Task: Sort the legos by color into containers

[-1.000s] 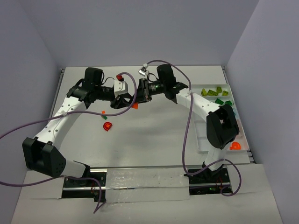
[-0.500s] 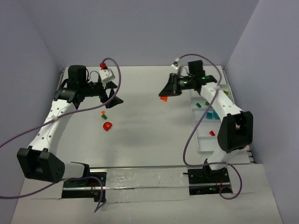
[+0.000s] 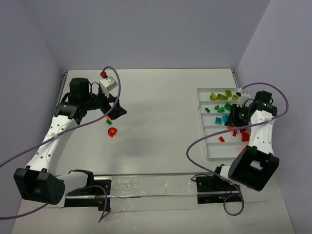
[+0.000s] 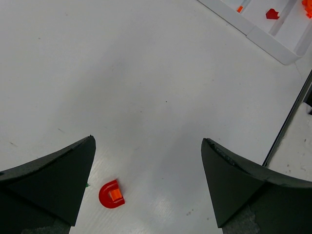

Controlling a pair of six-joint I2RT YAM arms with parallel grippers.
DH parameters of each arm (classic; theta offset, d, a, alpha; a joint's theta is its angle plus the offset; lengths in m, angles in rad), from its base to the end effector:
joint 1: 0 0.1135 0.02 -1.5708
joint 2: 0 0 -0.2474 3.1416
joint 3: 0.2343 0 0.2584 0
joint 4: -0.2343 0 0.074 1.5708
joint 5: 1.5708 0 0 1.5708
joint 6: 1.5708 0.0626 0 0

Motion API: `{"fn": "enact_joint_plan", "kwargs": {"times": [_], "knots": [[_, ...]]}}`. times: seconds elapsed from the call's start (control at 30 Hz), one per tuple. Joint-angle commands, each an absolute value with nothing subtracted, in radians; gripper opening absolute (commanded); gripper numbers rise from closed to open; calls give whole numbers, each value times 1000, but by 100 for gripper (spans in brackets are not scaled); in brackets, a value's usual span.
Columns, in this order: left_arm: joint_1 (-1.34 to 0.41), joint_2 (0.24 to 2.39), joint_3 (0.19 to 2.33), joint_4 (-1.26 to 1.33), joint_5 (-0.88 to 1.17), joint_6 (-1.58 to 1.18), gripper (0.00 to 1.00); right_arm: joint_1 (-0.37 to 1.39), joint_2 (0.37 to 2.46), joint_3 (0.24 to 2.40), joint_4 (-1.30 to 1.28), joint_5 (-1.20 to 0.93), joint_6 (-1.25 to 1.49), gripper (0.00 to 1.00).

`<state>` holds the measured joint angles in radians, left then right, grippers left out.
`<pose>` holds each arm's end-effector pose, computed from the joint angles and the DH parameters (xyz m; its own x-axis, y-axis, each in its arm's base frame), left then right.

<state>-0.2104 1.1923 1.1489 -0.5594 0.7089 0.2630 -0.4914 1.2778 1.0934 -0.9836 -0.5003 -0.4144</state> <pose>0.2676 -0.0988 0.3235 -0.3578 0.2782 -0.8914 0.8036 0.5779 -0.1422 0.2409 -0.0949 0.2446 -0.8424 0.0502 -0.5365 -0.0993 0.9641 0.2461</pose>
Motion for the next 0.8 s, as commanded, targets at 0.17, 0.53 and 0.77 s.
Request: {"fn": "enact_joint_plan", "kwargs": {"times": [0.17, 0.53, 0.77], "knots": [[-215, 1177, 1146, -477, 597, 61, 99, -645, 1301, 938, -994, -333, -661, 0], [-215, 1213, 1176, -548, 448, 83, 99, -718, 1381, 877, -915, -304, -717, 0], [-215, 1206, 1138, -520, 410, 115, 99, -764, 1438, 862, -884, -287, -745, 8]]}}
